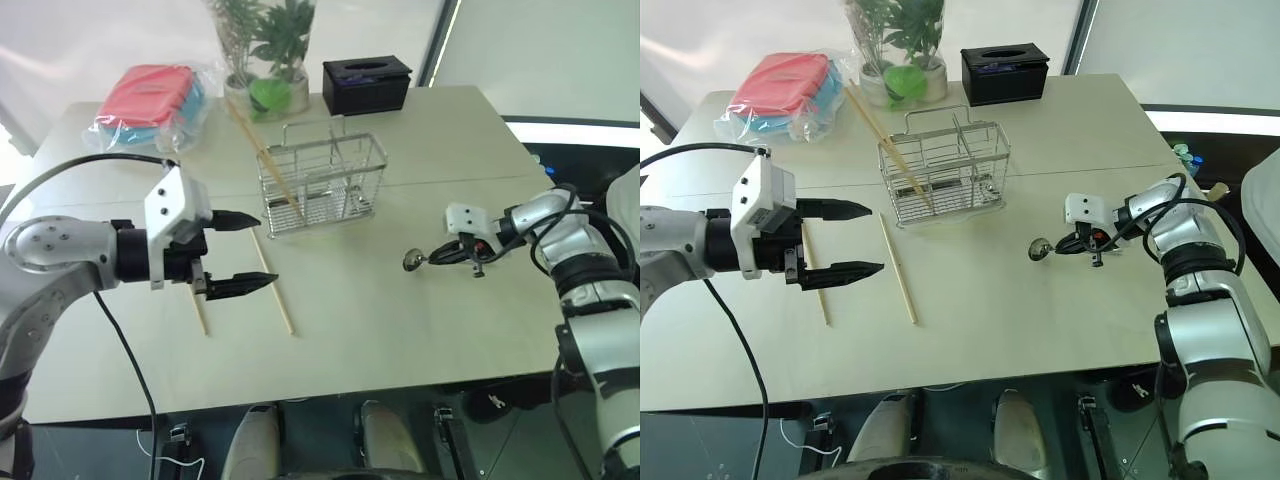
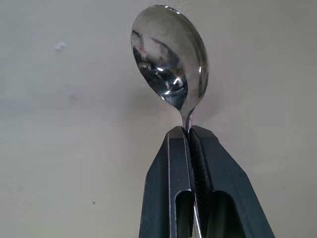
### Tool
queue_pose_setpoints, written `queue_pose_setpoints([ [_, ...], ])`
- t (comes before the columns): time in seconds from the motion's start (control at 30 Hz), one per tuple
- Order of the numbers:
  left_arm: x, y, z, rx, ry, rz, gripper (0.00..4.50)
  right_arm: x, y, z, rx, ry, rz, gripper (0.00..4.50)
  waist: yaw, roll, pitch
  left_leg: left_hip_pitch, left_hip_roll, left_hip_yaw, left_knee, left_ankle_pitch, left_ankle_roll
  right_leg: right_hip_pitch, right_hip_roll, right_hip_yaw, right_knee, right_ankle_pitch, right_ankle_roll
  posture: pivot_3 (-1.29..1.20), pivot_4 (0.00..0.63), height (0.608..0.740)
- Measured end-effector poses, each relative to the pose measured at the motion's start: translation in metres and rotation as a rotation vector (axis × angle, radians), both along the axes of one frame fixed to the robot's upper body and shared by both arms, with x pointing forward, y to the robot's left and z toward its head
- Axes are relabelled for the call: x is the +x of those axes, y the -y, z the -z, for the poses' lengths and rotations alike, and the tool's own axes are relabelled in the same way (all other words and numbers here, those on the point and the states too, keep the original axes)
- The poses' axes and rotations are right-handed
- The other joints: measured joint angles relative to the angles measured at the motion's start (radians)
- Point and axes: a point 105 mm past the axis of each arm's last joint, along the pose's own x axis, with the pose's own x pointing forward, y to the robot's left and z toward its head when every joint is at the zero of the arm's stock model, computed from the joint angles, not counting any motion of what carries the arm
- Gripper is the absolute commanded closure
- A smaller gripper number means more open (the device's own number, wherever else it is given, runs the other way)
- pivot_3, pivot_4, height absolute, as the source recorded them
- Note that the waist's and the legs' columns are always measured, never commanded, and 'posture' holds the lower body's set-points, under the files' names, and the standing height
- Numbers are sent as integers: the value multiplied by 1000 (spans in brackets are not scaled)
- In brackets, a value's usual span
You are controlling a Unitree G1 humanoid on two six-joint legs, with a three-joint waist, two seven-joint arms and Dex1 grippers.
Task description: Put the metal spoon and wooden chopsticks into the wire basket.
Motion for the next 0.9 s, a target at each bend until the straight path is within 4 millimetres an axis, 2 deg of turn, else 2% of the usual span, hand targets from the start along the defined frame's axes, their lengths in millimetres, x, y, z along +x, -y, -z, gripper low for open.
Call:
queue_pose_setpoints([
  [0.1, 4, -2, -4, -12, 12, -18, 0, -15, -17, -22, 95, 30, -58, 4468, 2, 0, 0, 0, 0, 0, 0, 0, 0, 1, 0, 0, 1, 0, 1, 0, 150, 720],
  [0.27, 10, -5, -8, -34, 26, -51, 0, -46, -50, -63, 330, 32, -57, 4468, 11, 0, 0, 0, 0, 0, 1, -1, 0, 0, 0, 0, 0, -2, -2, 0, 150, 720],
  [0.4, 12, -4, -12, -49, 40, -54, 0, -47, -70, -115, 570, 40, 12, 4468, 17, 0, 0, 0, 0, 0, 1, 0, 0, 0, 0, 0, 0, -2, -3, 0, 150, 720],
  [0.43, 13, -4, -12, -49, 41, -55, 0, -47, -71, -119, 585, 42, 17, 4468, 18, 0, 0, 0, 0, 0, 1, 0, 0, 0, 0, 0, 0, -2, -3, 0, 150, 720],
  [0.47, 13, -5, -12, -51, 41, -59, 0, -48, -73, -133, 625, 63, 23, 4468, 26, -1, 0, 0, 0, 0, 1, -1, 1, 0, 0, 0, -1, -3, -3, 0, 150, 720],
  [0.5, 17, -9, -12, -59, 37, -83, 0, -35, -83, -145, 737, 59, 79, 4468, 27, -2, 0, 0, 0, 0, 2, -1, 1, 0, 0, 0, -1, -2, -3, 0, 150, 720],
  [0.53, 20, -7, -15, -77, 49, -85, 0, -16, -96, -168, 881, 92, 140, 4468, 18, 0, 2, -2, 0, 1, 2, 0, 1, -3, 0, 1, 0, -1, -5, 0, 150, 720],
  [0.57, 20, -4, -18, -81, 62, -75, 0, -6, -101, -185, 947, 129, 181, 4468, 19, 1, 2, -3, 0, 1, 2, 0, 0, -4, 0, 1, 0, -1, -5, 0, 150, 720],
  [0.63, 20, -4, -20, -81, 68, -75, 0, 12, -103, -215, 1066, 200, 280, 4468, 20, 0, 2, -2, 0, 1, 0, 0, 1, -4, 0, 1, 1, -1, -4, 0, 150, 720],
  [0.67, 20, -4, -20, -82, 67, -78, 0, 19, -101, -223, 1103, 230, 325, 4468, 25, -1, 1, -2, 0, 0, -1, 0, 1, -4, 0, 1, 1, 0, -3, 0, 150, 720],
  [0.73, 21, -5, -19, -82, 68, -84, 0, 34, -103, -226, 1159, 260, 399, 4468, 29, -3, 0, -3, 0, 0, -1, -1, 2, -4, 0, 0, 1, 1, -1, 0, 150, 720],
  [0.83, 22, -6, -19, -81, 72, -92, 0, 55, -106, -209, 1182, 247, 498, 4468, 26, -3, 1, -5, 0, 1, -1, -1, 2, -5, 0, 0, 0, 1, -1, 0, 150, 720],
  [0.9, 23, -6, -20, -81, 74, -97, 0, 63, -105, -201, 1165, 255, 531, 4468, 26, -2, 1, -5, 0, 1, -1, -1, 2, -6, 0, 0, 1, 1, -1, 0, 150, 720],
])
